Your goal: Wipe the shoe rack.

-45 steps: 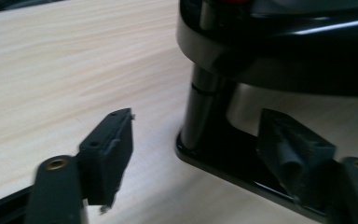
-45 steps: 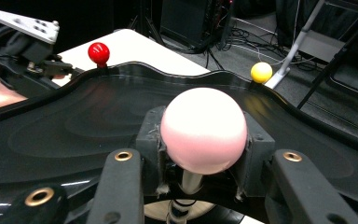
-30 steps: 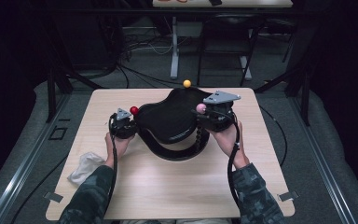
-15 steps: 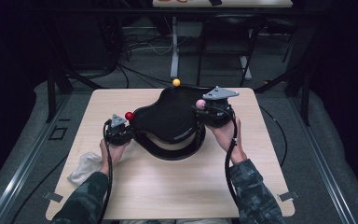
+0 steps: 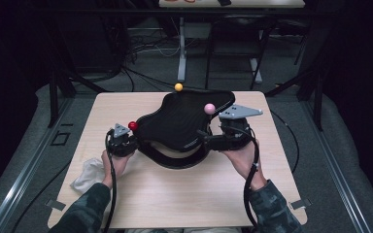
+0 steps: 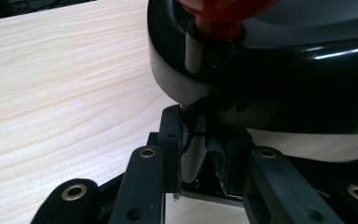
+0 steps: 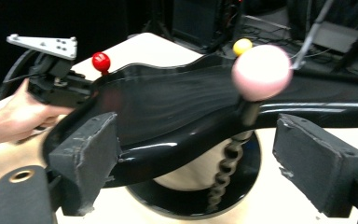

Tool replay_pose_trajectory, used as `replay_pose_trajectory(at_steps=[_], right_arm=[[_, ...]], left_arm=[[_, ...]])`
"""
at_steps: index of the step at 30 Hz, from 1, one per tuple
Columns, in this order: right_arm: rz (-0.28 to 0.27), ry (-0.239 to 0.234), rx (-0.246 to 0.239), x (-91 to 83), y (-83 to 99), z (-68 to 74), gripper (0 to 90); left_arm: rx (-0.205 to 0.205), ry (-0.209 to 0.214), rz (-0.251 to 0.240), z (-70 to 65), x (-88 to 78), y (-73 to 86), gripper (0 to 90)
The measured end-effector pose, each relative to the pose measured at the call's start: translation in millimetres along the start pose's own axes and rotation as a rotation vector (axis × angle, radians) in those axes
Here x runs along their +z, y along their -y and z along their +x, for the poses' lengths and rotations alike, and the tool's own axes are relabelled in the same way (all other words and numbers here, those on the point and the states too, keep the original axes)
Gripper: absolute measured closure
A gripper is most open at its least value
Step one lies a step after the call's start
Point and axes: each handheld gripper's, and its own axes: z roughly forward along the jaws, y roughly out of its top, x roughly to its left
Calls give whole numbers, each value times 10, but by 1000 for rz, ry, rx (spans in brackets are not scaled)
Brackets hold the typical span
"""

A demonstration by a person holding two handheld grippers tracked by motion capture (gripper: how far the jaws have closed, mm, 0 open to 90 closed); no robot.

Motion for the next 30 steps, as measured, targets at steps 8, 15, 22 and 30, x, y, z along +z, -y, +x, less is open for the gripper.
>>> replay_pose_trajectory(at_steps=[8,15,22,30], right_arm=[[50,-57,-20,1,69,132,75],[52,-52,-1,22,108,86,42],[47,-13,20,29,108,-6,46],[35,-1,35,58,125,-59,54]], left_arm=[[1,4,-6,-26,-70,55,748],[6,7,-14,-39,-139,112,748],[8,15,-14,-64,-198,154,748],[12,23,-16,-106,-239,184,748]])
